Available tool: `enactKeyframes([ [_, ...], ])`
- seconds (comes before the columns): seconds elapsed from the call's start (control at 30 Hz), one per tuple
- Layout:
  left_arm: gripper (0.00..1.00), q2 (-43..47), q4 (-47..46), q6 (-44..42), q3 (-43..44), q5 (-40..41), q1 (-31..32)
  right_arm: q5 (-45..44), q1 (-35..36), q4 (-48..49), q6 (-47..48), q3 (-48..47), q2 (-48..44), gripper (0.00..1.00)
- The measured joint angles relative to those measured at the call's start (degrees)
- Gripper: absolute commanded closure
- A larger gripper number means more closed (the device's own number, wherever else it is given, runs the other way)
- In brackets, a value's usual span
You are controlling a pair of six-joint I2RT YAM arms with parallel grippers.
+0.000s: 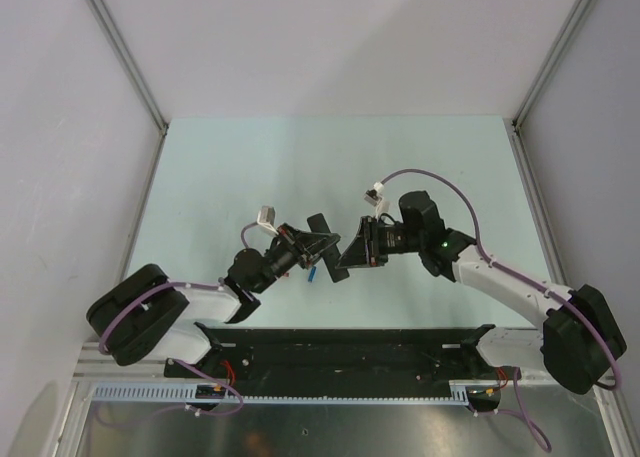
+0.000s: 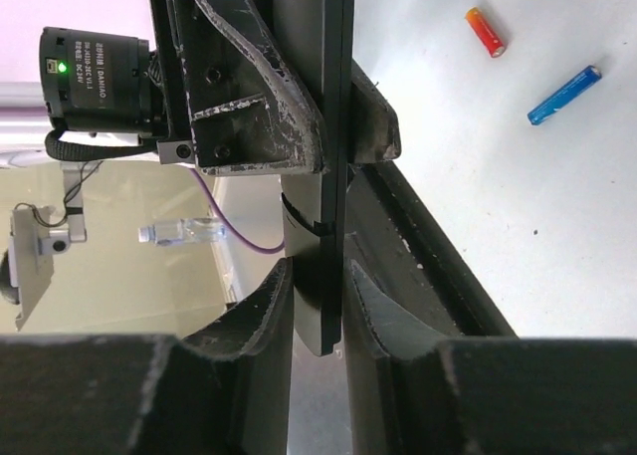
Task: Load the batteries into the remote control
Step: Load the battery cover into the remote control.
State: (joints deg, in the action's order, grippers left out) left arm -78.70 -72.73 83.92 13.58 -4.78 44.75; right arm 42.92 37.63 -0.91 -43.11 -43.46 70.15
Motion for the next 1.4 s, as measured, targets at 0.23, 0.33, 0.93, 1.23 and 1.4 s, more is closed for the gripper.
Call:
enactKeyframes([
  [0.23,1.0,1.5,0.6,-0.5,0.0,-1.7,-0.3,2.6,-0.4,7.5,-4.5,3.5,-0.4,0.9],
  [0.33,1.0,2.1,0.9,-0.5,0.0,-2.2,-0.3,3.4,-0.4,9.4,-5.6,4.1,-0.5,0.91],
  [0.93,1.0,2.1,0.7,-1.7,0.3,-6.0,-0.5,0.9,2.3,9.5,-8.2,4.5,-1.0,1.0],
  [1.23,1.0,4.4,1.5,-3.4,0.2,-7.2,-0.5,2.2,1.9,11.5,-10.1,4.8,-0.7,1.0],
  [1.4,1.0,5.2,2.0,-3.9,0.2,-6.9,-0.5,3.8,1.2,12.9,-10.8,4.4,0.3,1.0],
])
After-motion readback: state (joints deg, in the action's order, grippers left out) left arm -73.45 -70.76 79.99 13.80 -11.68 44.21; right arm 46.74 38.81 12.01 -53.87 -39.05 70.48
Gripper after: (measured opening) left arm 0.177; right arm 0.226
